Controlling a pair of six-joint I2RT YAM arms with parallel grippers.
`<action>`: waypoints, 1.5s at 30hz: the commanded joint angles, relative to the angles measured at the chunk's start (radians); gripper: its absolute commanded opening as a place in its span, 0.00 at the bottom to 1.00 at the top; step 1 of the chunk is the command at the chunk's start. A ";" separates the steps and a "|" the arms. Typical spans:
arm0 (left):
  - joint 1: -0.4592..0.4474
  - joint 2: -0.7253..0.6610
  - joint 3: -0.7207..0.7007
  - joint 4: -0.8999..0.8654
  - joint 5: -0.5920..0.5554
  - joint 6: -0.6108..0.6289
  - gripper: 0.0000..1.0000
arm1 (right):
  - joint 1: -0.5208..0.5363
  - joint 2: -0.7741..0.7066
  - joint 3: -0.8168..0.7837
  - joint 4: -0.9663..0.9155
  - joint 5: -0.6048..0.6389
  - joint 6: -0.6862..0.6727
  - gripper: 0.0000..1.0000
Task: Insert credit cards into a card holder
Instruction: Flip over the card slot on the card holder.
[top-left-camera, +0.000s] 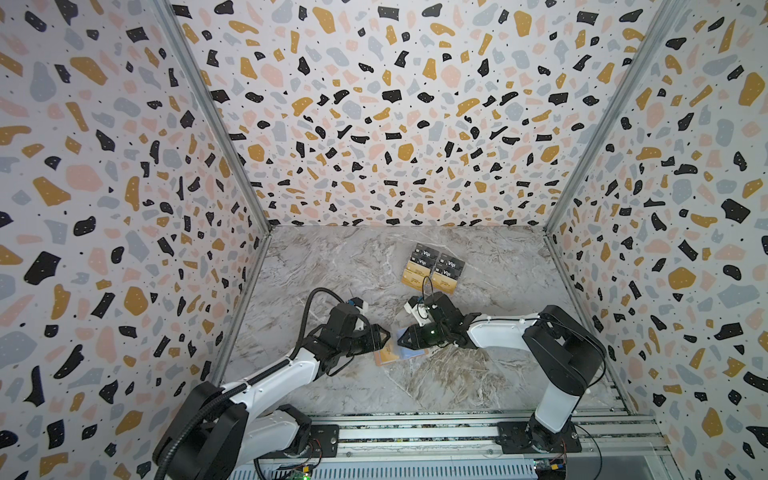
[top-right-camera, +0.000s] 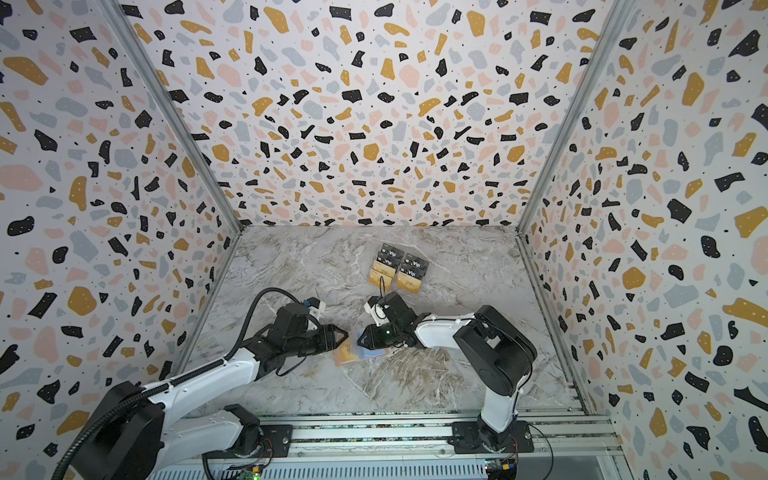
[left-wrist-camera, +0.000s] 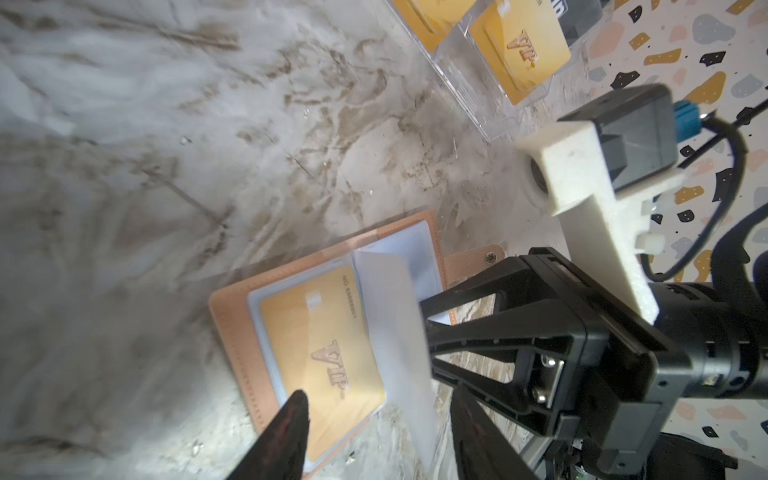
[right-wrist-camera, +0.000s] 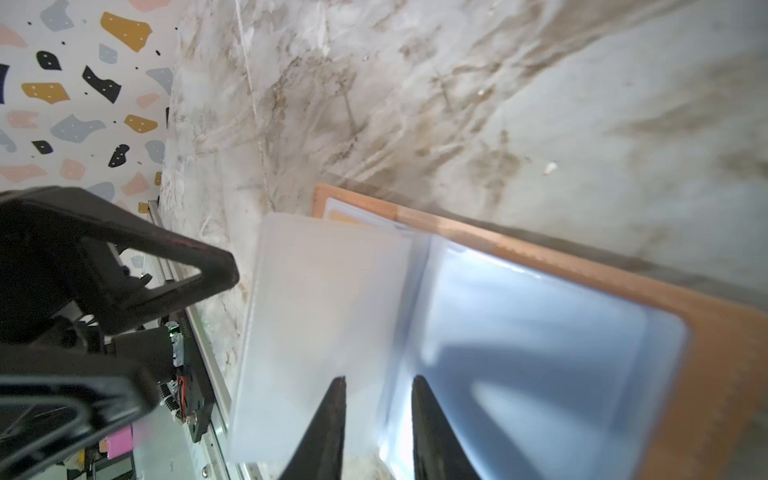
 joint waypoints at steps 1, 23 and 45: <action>0.018 -0.052 -0.013 -0.015 -0.023 0.013 0.50 | 0.025 0.006 0.049 0.013 -0.033 -0.019 0.29; -0.021 0.173 0.019 0.135 0.052 -0.034 0.26 | -0.079 -0.055 0.038 0.122 -0.125 0.050 0.22; -0.048 0.382 0.133 -0.045 -0.073 0.193 0.23 | -0.364 0.126 0.679 -0.588 0.233 -0.555 0.36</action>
